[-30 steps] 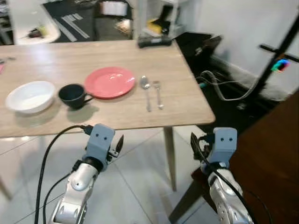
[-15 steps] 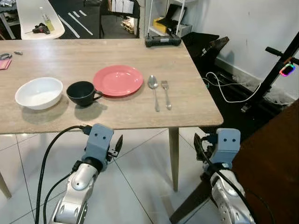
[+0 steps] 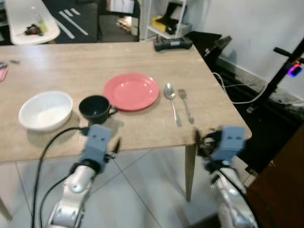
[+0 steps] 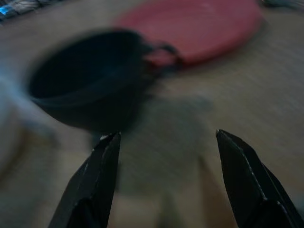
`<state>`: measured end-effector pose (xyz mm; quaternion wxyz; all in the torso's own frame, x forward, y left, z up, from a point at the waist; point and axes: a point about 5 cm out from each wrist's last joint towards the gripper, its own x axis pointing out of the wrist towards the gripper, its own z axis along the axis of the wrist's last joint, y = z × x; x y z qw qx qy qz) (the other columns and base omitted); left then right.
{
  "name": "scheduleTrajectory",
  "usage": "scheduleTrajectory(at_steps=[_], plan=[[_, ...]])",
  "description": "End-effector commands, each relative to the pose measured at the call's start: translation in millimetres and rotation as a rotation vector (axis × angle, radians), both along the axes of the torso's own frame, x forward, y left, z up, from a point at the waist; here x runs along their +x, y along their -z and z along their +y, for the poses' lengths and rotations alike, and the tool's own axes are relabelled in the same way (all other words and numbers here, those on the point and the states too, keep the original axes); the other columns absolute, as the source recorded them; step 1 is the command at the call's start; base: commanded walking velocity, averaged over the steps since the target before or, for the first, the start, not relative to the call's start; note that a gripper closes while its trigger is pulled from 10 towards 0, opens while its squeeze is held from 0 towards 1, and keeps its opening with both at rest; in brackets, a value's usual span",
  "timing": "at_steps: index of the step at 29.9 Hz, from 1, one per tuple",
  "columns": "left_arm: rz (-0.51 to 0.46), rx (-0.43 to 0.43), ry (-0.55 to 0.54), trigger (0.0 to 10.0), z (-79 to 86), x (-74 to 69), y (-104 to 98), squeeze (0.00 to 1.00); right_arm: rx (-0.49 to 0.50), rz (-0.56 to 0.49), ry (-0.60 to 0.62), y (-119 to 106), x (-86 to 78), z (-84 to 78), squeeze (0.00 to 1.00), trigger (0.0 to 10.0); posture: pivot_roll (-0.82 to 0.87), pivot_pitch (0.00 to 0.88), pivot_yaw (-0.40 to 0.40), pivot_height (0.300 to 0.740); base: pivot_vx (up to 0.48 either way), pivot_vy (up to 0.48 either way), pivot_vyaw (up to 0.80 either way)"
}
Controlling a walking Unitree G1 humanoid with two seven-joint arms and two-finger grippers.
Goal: Setting the table
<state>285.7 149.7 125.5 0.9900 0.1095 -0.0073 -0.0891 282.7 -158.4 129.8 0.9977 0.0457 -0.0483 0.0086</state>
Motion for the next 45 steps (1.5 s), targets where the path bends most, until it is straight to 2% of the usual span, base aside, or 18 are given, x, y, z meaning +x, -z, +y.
scheduleTrajectory(at_steps=[1, 14, 20, 21, 23, 25, 28, 30, 32, 34, 35, 38, 39, 41, 42, 45], plan=[[0.037, -0.001, 0.014, 10.0, -3.6, -2.7, 7.2, 0.00, 0.002, 0.024, 0.018, 5.8, -2.2, -3.9, 0.00, 10.0, -0.05, 0.031, 0.058, 0.740, 0.000, 0.000, 0.00], [0.038, 0.020, 0.018, 10.0, -5.3, -0.8, 7.0, 0.00, -0.002, 0.026, 0.022, 6.6, -1.6, -5.1, 0.00, 10.0, -0.06, 0.028, 0.060, 0.740, 0.000, 0.000, 0.00], [-0.016, 0.127, 0.140, 10.0, -11.2, -3.7, -4.4, 0.00, -0.010, 0.028, 0.024, 6.7, -1.6, -5.5, 0.00, 10.0, -0.06, 0.028, 0.060, 0.740, 0.000, 0.000, 0.00], [-0.048, 0.196, 0.192, 10.0, -8.3, -7.5, -13.5, 0.00, -0.027, 0.020, 0.021, 4.4, -1.4, -6.1, 0.00, 10.0, -0.05, 0.028, 0.060, 0.740, 0.000, 0.000, 0.00], [-0.067, 0.233, 0.218, 10.0, -5.9, -10.2, -19.2, 0.00, -0.039, 0.013, 0.019, 2.2, -1.1, -6.5, 0.00, 10.0, -0.05, 0.028, 0.060, 0.740, 0.000, 0.000, 0.00], [-0.098, 0.348, 0.289, 10.0, 0.8, -19.6, -30.2, 0.00, -0.103, -0.028, -0.007, -10.6, 0.0, -7.1, 0.00, 10.0, -0.05, 0.029, 0.059, 0.740, 0.000, 0.000, 0.00], [-0.100, 0.384, 0.327, 10.0, 3.8, -24.3, -35.4, 0.00, -0.127, -0.049, -0.019, -18.3, 0.5, -7.6, 0.00, 10.0, -0.04, 0.030, 0.057, 0.740, 0.000, 0.000, 0.00], [-0.061, 0.323, 0.360, 10.0, 14.5, -26.8, -48.1, 0.00, -0.267, -0.049, -0.062, -31.8, 5.9, -8.9, 0.00, 10.0, -0.04, 0.030, 0.055, 0.740, 0.000, 0.000, 0.00], [-0.030, 0.254, 0.384, 10.0, 20.6, -26.4, -56.9, 0.00, -0.413, 0.023, -0.089, -35.7, 13.8, -11.0, 0.00, 10.0, -0.04, 0.030, 0.055, 0.740, 0.000, 0.000, 0.00], [-0.028, 0.189, 0.362, 10.0, 21.9, -21.6, -61.4, 0.00, -0.364, 0.025, -0.080, -46.1, 23.3, -14.5, 0.00, 10.0, -0.02, 0.042, 0.047, 0.740, 0.000, 0.000, 0.00], [-0.029, 0.164, 0.351, 10.0, 20.8, -19.6, -61.6, 0.00, -0.324, 0.065, -0.073, -48.3, 31.7, -16.0, 0.00, 10.0, -0.02, 0.049, 0.048, 0.740, 0.000, 0.000, 0.00], [-0.015, 0.156, 0.369, 10.0, 9.9, -22.2, -54.8, 0.00, -0.292, 0.143, -0.073, -47.8, 56.7, -16.3, 0.00, 10.0, -0.02, 0.069, 0.055, 0.740, 0.000, 0.000, 0.00], [-0.015, 0.156, 0.369, 10.0, 9.9, -22.2, -54.8, 0.00, -0.292, 0.143, -0.073, -47.8, 56.7, -16.3, 0.00, 10.0, -0.02, 0.069, 0.055, 0.740, 0.000, 0.000, 0.00], [0.000, 0.151, 0.399, 10.0, -0.6, -28.8, -49.5, 0.00, -0.319, 0.180, -0.057, -44.1, 72.4, -17.2, 0.00, 10.0, 0.00, 0.095, 0.049, 0.740, 0.000, 0.000, 0.00], [0.018, 0.145, 0.423, 10.0, -9.3, -37.3, -46.6, 0.00, -0.328, 0.211, -0.038, -45.5, 86.2, -21.1, 0.00, 10.0, 0.02, 0.113, 0.044, 0.740, 0.000, 0.000, 0.00], [0.041, 0.127, 0.424, 10.0, -13.0, -45.2, -45.6, 0.00, -0.317, 0.244, -0.009, -47.9, 94.6, -30.0, 0.00, 10.0, 0.04, 0.162, 0.026, 0.740, 0.000, 0.000, 0.00]])
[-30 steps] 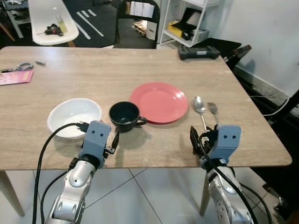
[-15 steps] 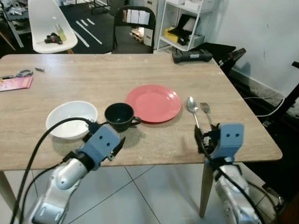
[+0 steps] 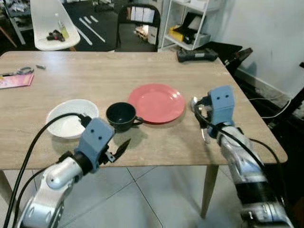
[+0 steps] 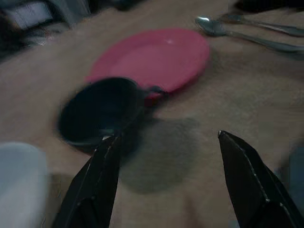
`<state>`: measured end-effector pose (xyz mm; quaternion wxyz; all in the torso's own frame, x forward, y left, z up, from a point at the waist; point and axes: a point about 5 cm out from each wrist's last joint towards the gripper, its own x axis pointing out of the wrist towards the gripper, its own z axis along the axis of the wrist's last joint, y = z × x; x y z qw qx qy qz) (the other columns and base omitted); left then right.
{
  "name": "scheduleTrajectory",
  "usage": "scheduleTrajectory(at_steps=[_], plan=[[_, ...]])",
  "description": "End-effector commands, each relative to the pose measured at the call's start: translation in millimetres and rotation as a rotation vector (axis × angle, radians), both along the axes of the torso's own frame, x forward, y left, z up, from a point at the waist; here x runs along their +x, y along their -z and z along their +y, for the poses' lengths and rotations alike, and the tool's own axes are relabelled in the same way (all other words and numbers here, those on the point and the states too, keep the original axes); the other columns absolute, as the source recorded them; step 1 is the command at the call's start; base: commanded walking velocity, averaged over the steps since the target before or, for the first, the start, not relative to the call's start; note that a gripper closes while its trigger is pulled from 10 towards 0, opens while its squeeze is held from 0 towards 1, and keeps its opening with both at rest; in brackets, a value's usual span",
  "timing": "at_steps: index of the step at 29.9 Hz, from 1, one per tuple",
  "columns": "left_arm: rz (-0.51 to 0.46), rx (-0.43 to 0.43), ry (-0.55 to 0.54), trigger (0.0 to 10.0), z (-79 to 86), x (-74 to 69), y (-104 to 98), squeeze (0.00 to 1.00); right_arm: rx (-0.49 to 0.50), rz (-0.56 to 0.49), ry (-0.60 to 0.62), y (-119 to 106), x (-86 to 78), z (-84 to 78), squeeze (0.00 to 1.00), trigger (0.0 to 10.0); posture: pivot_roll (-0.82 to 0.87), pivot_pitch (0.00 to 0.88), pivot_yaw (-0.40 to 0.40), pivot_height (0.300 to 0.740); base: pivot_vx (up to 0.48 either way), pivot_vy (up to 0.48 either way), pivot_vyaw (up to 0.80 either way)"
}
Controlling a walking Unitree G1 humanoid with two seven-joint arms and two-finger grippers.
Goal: Setting the table
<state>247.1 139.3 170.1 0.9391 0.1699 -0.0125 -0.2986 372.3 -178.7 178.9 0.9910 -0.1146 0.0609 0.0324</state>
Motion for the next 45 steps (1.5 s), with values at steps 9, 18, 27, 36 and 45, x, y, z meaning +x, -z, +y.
scheduleTrajectory(at_steps=[9, 18, 27, 36, 45], plan=[[0.088, -0.035, -0.050, 10.0, -2.2, -35.9, 0.9, 0.00, 0.211, -0.056, 0.227, -24.1, 17.2, -56.4, 0.00, 10.0, 0.10, 0.238, 0.019, 0.740, 0.000, 0.000, 0.00], [0.119, 0.015, -0.094, 10.0, 14.8, -45.1, -0.3, 0.00, 0.169, -0.012, 0.129, -20.7, 9.8, -88.5, 0.00, 10.0, 0.14, 0.254, 0.041, 0.740, 0.000, 0.000, 0.00], [0.121, 0.022, -0.102, 10.0, 16.1, -45.1, -0.9, 0.00, 0.152, -0.002, 0.111, -20.2, 6.3, -96.5, 0.00, 10.0, 0.14, 0.253, 0.044, 0.740, 0.000, 0.000, 0.00], [0.132, 0.030, -0.112, 10.0, 16.5, -45.1, -0.5, 0.00, 0.036, 0.151, 0.229, 18.2, -14.6, -123.8, 0.00, 6.5, 0.13, 0.246, 0.051, 0.740, 0.000, 0.000, 0.00], [0.135, 0.029, -0.106, 10.0, 15.0, -42.4, 0.1, 0.00, 0.083, 0.234, 0.216, 45.9, -30.6, -124.1, 0.00, 0.0, 0.12, 0.236, 0.061, 0.740, 0.000, 0.000, 0.00]])
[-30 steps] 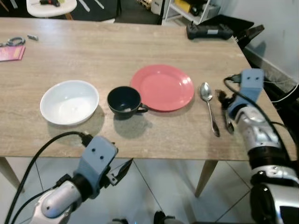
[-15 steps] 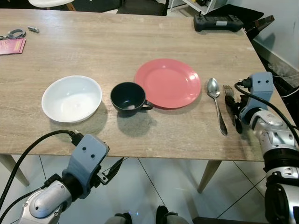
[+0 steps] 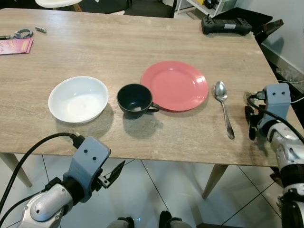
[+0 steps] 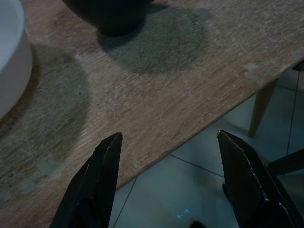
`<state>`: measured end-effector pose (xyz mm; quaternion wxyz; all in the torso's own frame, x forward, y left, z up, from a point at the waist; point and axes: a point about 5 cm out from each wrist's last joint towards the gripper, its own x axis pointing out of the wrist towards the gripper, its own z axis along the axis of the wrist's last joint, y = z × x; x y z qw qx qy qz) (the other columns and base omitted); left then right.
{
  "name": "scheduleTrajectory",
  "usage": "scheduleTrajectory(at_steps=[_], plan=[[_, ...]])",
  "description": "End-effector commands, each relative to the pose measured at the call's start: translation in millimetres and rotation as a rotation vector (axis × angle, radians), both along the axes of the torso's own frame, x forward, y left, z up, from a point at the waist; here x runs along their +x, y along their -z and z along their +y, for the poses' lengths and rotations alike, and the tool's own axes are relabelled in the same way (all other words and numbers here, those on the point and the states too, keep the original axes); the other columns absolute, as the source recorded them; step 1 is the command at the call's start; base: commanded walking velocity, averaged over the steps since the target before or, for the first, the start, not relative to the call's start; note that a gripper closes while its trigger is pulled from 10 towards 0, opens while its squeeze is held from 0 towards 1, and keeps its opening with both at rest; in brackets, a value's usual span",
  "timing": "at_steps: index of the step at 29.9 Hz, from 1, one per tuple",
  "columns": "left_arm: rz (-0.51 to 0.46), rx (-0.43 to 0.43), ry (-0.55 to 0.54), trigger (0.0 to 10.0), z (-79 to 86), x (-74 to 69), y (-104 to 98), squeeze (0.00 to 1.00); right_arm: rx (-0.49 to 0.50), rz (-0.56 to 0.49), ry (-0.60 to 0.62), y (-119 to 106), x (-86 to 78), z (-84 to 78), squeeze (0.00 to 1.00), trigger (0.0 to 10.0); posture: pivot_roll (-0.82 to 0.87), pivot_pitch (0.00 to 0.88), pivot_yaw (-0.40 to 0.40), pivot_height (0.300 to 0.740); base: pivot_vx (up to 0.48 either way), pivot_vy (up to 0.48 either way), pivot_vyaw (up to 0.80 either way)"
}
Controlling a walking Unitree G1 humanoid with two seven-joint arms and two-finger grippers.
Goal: Setting the table
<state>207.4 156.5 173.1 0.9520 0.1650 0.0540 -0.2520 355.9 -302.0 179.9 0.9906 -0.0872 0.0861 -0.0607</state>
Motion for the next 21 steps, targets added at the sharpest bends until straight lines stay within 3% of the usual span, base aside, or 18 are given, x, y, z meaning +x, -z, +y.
scheduleTrajectory(at_steps=[1, 13, 19, 21], plan=[[0.021, 0.001, 0.018, 10.0, -3.6, -0.3, 3.4, 0.00, 0.110, 0.201, -0.007, 51.9, -14.2, 7.4, 0.00, 0.0, 0.11, 0.231, 0.065, 0.740, 0.000, 0.000, 0.00], [0.009, -0.003, 0.018, 10.0, -6.0, 5.8, 3.4, 0.00, 0.213, 0.181, -0.019, 55.9, -11.5, 27.7, 0.00, 0.0, 0.10, 0.213, 0.059, 0.740, 0.000, 0.000, 0.00], [0.005, -0.010, 0.009, 10.0, -8.8, 8.2, 6.1, 0.00, 0.305, 0.066, 0.020, 41.0, -7.8, 35.4, 0.00, 0.0, 0.10, 0.201, 0.051, 0.740, 0.000, 0.000, 0.00], [-0.003, -0.021, -0.004, 10.0, -12.7, 11.9, 8.4, 0.00, 0.357, -0.064, 0.057, 26.1, -7.3, 41.0, 0.00, 0.0, 0.09, 0.194, 0.046, 0.740, 0.000, 0.000, 0.00]])
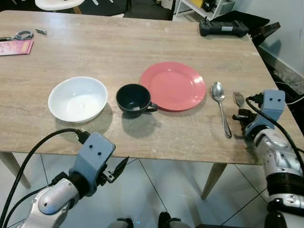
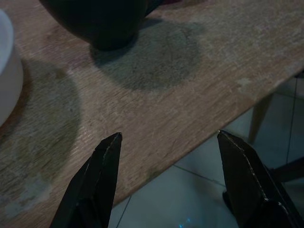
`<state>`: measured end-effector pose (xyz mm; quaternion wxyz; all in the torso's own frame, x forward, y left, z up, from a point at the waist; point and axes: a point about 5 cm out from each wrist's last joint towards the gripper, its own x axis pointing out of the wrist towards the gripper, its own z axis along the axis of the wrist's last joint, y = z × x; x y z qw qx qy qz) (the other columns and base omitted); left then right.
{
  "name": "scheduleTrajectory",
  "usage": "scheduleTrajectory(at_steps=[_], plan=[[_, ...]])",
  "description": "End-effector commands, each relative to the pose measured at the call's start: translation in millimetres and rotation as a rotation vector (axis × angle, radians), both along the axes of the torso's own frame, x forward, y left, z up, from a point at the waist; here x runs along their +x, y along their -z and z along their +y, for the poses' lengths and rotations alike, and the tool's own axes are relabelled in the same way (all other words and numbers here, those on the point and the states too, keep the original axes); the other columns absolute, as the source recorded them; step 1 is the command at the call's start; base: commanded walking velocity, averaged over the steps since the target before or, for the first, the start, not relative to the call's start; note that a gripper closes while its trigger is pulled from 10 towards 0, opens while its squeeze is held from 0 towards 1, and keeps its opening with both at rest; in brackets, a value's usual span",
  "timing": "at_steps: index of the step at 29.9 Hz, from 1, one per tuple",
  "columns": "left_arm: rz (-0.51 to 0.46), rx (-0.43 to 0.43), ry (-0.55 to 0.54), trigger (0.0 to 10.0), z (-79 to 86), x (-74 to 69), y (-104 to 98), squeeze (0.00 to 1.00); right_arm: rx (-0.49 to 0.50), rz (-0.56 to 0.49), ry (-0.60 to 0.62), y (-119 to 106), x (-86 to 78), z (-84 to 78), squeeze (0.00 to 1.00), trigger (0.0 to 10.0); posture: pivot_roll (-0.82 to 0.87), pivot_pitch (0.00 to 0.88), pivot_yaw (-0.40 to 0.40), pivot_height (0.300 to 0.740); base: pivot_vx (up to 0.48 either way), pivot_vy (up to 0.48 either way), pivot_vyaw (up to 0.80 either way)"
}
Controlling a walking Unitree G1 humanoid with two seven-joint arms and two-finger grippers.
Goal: Setting the table
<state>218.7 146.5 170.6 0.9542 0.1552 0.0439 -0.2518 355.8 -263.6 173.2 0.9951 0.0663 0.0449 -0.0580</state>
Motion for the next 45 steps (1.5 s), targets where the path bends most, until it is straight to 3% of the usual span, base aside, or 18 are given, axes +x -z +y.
scheduleTrajectory(at_steps=[1, 3, 7, 8, 10, 11, 17, 19, 22, 28, 34, 45], plan=[[0.008, -0.007, -0.016, 10.0, -4.2, 2.6, 6.7, 0.00, 0.052, -0.016, 0.077, 11.1, -7.8, 3.6, 0.00, 10.0, 0.08, 0.181, 0.040, 0.740, 0.000, 0.000, 0.00], [0.000, -0.038, -0.047, 10.0, -7.6, 7.6, 7.5, 0.00, 0.061, -0.172, 0.141, -11.2, -11.7, 8.8, 0.00, 10.0, 0.08, 0.175, 0.037, 0.740, 0.000, 0.000, 0.00], [0.000, -0.101, -0.103, 10.0, -12.0, 15.3, 8.4, 0.00, 0.045, -0.316, 0.211, -37.9, -24.5, 16.8, 0.00, 10.0, 0.07, 0.165, 0.033, 0.740, 0.000, 0.000, 0.00], [-0.001, -0.112, -0.123, 10.0, -13.8, 18.9, 10.7, 0.00, 0.023, -0.388, 0.249, -50.3, -35.2, 20.1, 0.00, 10.0, 0.06, 0.156, 0.031, 0.740, 0.000, 0.000, 0.00], [-0.002, -0.112, -0.126, 10.0, -14.2, 19.5, 11.2, 0.00, 0.018, -0.401, 0.255, -52.6, -37.6, 20.8, 0.00, 10.0, 0.06, 0.156, 0.031, 0.740, 0.000, 0.000, 0.00], [0.004, -0.135, -0.135, 10.0, -16.8, 22.1, 14.2, 0.00, -0.030, -0.424, 0.272, -54.0, -47.1, 24.0, 0.00, 10.0, 0.03, 0.137, 0.025, 0.740, 0.000, 0.000, 0.00], [0.011, -0.170, -0.142, 10.0, -23.9, 28.0, 20.7, 0.00, -0.091, -0.407, 0.259, -34.3, -68.4, 33.1, 0.00, 10.0, 0.02, 0.124, 0.024, 0.740, 0.000, 0.000, 0.00], [-0.009, -0.168, -0.129, 10.0, -28.1, 29.8, 19.9, 0.00, -0.154, -0.387, 0.223, -23.1, -74.6, 37.6, 0.00, 10.0, 0.01, 0.115, 0.026, 0.740, 0.000, 0.000, 0.00], [-0.058, -0.160, -0.105, 10.0, -33.6, 31.5, 13.8, 0.00, -0.153, -0.354, 0.193, -13.6, -78.9, 42.3, 0.00, 10.0, 0.01, 0.107, 0.030, 0.740, 0.000, 0.000, 0.00], [-0.154, -0.122, -0.065, 10.0, -40.4, 36.0, 1.8, 0.00, -0.145, -0.312, 0.165, -3.7, -76.8, 50.7, 0.00, 10.0, 0.01, 0.093, 0.038, 0.740, 0.000, 0.000, 0.00], [-0.212, -0.110, -0.107, 10.0, -38.0, 42.5, -1.8, 0.00, -0.141, -0.322, 0.131, -3.7, -71.3, 57.2, 0.00, 10.0, 0.00, 0.085, 0.038, 0.740, 0.000, 0.000, 0.00], [-0.164, -0.182, -0.234, 10.0, -26.3, 51.4, 8.0, 0.00, -0.129, -0.294, 0.111, 4.5, -70.5, 60.8, 0.00, 10.0, -0.01, 0.072, 0.029, 0.740, 0.000, 0.000, 0.00]])
